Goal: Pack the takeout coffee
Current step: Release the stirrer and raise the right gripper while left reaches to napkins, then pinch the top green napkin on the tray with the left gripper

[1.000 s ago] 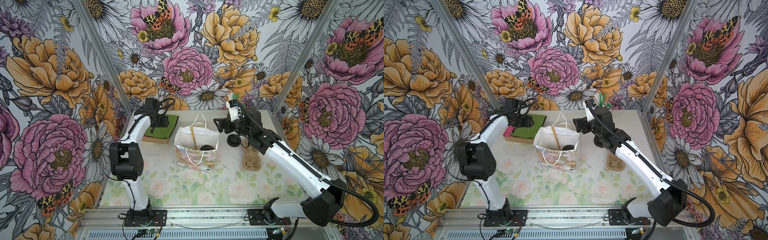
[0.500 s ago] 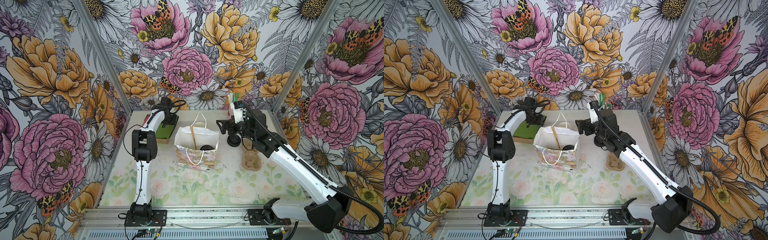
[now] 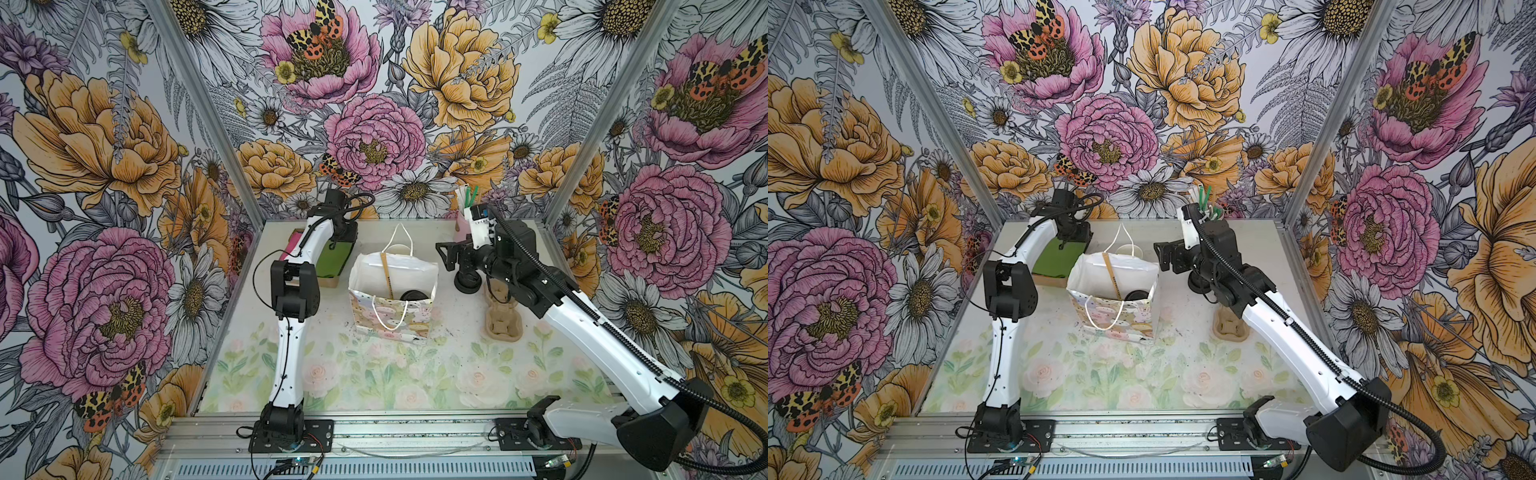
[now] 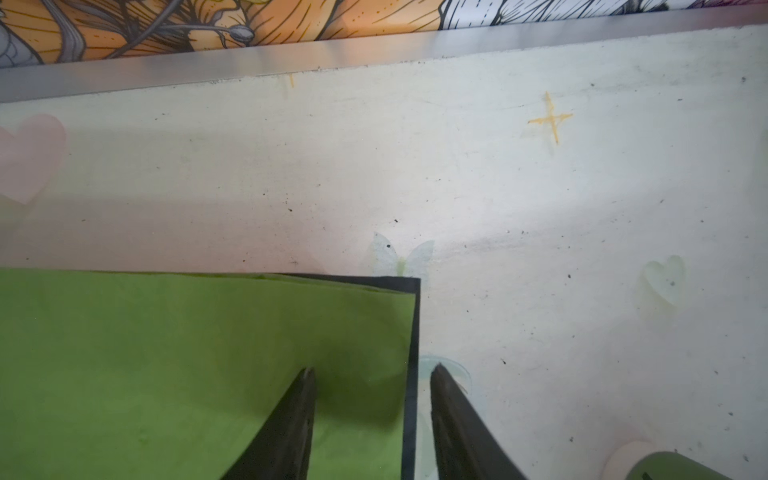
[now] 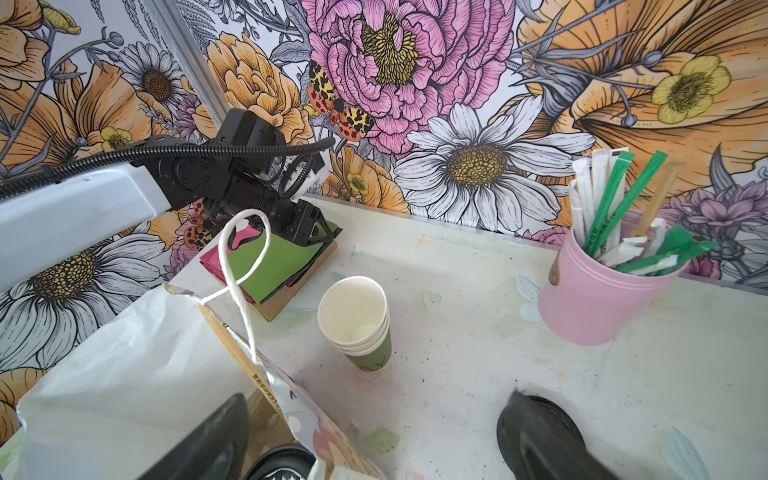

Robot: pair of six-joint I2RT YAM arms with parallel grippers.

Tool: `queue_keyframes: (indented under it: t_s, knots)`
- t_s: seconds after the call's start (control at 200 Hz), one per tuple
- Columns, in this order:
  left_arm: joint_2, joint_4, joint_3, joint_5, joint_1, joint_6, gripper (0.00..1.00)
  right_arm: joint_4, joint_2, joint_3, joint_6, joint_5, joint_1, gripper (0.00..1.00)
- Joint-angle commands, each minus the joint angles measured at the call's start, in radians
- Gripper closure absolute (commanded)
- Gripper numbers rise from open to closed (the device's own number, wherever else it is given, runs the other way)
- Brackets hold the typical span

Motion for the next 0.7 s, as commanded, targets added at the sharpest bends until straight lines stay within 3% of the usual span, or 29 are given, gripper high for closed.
queue_keyframes:
  t_s: [0.0, 0.535, 0.695]
  knots:
    - [0.024, 0.002, 0.031, -0.012, -0.007, -0.019, 0.56, -0.007, 0.006, 0.019, 0.007, 0.001, -0.007, 0.04]
    - [0.027, 0.002, 0.036, -0.008, -0.005, -0.022, 0.83, -0.014, -0.005, 0.0, 0.004, 0.012, -0.007, 0.03]
    - [0.018, 0.002, 0.036, -0.004, -0.001, -0.026, 0.99, -0.016, -0.004, 0.0, 0.003, 0.012, -0.007, 0.03]
